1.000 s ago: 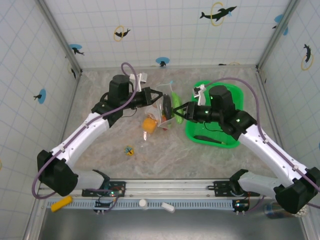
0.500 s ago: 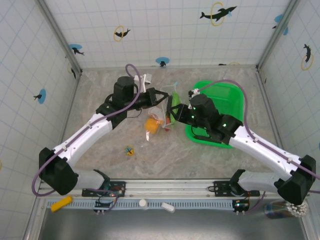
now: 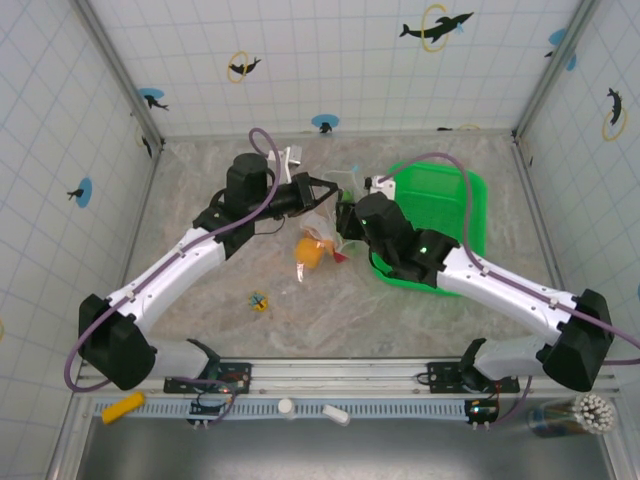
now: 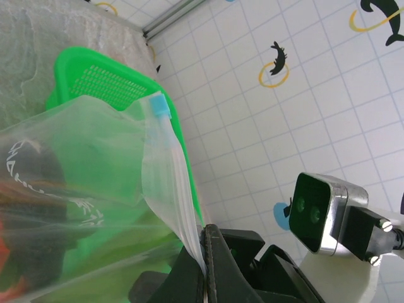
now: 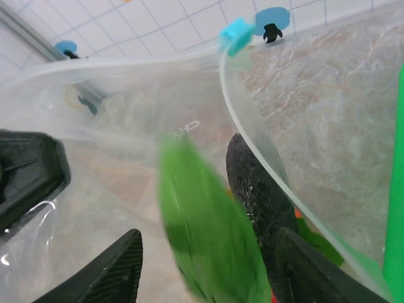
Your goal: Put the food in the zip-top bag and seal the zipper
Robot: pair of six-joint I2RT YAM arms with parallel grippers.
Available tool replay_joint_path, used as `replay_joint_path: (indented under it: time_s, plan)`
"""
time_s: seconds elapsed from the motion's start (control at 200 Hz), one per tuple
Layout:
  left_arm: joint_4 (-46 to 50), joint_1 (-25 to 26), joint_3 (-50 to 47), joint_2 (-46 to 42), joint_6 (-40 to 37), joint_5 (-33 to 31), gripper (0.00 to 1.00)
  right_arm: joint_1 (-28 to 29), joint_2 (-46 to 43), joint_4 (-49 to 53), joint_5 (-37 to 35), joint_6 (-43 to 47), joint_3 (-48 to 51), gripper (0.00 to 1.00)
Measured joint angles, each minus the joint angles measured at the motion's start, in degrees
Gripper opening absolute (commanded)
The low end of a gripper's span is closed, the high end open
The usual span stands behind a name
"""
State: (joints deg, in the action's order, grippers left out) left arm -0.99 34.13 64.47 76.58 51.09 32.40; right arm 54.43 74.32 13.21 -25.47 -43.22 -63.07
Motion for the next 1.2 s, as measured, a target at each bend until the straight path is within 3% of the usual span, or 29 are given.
replay_joint_path:
  time_s: [0.34, 0.565, 0.741, 0.911, 1.201]
  plan:
    - [0.1, -0.2, 0.0, 0.0, 0.0, -0.3, 0.0, 0.0, -0.5, 0.2, 1.6, 2.6, -0.4, 0.7]
    - [1.8, -2.5, -0.9, -2.0, -0.8, -3.3, 0.0, -1.4, -5.2, 0.3, 8.3, 9.0, -2.2, 0.72]
    - [4.9, -3.2, -0.9, -3.8, -3.4, -6.1, 0.0, -9.8, -13.7, 2.4, 19.0, 17.4, -2.2, 0.72]
    - [6.6, -3.2, -0.9, -4.1, -5.7, -6.6, 0.0, -22.1, -14.2, 15.8, 23.6, 26.5, -6.3, 0.71]
    - [6.8, -3.2, -1.2, -4.3, -8.7, -5.2, 0.0, -23.8, -8.9, 29.1, 20.0, 48.4, 3.3, 0.72]
